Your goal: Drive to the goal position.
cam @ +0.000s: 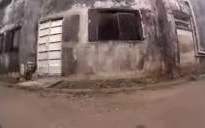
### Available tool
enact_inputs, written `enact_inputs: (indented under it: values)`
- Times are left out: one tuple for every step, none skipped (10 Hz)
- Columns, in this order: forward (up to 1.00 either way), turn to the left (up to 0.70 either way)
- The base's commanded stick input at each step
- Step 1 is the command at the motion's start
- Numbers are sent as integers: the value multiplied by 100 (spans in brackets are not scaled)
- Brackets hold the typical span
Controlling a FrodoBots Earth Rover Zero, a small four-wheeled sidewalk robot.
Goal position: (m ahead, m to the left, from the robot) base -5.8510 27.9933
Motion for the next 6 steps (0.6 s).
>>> enact_inputs:
  values:
    - [0,100]
    - [0,100]
    - [0,100]
    - [0,100]
    - [0,100]
    - [0,100]
